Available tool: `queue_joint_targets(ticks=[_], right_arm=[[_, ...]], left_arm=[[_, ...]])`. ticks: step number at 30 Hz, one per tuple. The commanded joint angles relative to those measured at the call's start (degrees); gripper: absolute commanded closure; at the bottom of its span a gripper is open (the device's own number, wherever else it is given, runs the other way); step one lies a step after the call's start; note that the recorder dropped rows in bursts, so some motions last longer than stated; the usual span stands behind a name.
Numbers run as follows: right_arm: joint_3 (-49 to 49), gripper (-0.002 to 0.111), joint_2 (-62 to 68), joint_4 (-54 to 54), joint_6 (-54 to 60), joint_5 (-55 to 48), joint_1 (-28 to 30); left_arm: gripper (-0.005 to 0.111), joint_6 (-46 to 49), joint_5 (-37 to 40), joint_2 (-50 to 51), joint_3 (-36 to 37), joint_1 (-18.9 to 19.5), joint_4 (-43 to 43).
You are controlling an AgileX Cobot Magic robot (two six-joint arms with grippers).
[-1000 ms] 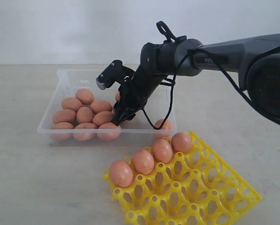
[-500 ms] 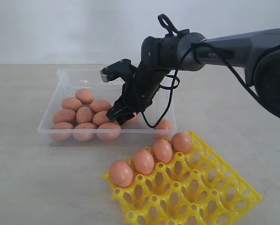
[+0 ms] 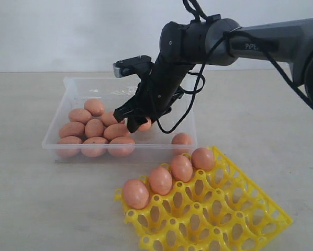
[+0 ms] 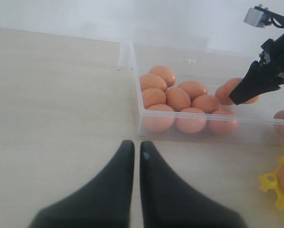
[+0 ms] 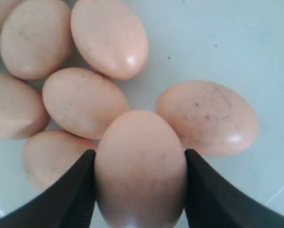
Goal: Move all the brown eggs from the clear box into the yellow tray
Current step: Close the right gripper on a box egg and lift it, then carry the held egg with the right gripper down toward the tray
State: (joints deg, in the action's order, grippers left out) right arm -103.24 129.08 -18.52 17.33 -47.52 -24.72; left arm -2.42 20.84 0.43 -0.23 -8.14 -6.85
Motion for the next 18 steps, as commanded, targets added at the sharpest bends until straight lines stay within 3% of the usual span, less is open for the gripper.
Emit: queue_joint_targets(ticks=[1, 18], right_arm=[[4.79, 0.108, -4.06, -1.79, -2.57, 3.35, 0.21], [48.91, 0.108, -34.95, -2.17, -3.48, 47.52, 0.21]], left_arm=[[0.102, 0.24, -0.53, 0.24, 0.23, -0.13, 0.24], [0.102, 0.24, -0.53, 0.24, 0.23, -0.13, 0.24]])
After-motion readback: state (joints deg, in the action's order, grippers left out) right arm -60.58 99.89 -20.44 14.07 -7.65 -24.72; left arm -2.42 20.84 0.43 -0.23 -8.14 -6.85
